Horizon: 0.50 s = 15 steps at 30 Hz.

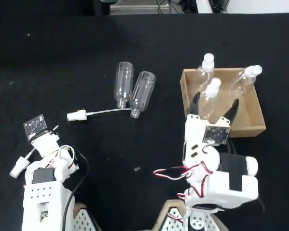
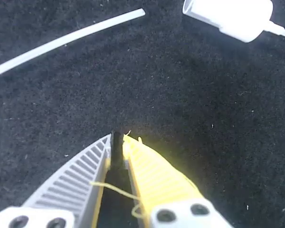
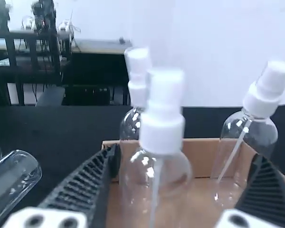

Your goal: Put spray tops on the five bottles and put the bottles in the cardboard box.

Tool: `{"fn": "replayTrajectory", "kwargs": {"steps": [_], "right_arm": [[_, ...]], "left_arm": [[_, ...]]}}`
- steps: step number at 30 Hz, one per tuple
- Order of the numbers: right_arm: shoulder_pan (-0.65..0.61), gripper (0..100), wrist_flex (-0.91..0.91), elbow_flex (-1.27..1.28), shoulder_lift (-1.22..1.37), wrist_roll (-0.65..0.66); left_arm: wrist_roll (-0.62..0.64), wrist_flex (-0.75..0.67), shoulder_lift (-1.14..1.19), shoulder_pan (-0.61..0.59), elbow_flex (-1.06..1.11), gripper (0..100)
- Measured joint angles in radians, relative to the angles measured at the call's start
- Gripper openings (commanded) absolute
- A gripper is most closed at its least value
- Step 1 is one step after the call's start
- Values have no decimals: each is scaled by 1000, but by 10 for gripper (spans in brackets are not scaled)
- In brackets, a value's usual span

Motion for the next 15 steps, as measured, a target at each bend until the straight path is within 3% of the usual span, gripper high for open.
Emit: {"fn": "replayTrajectory", "kwargs": {"steps": [15], "right_arm": [[0,361,55,31,-117,0]], "left_arm": [[0,0,0,0,0,40]]}}
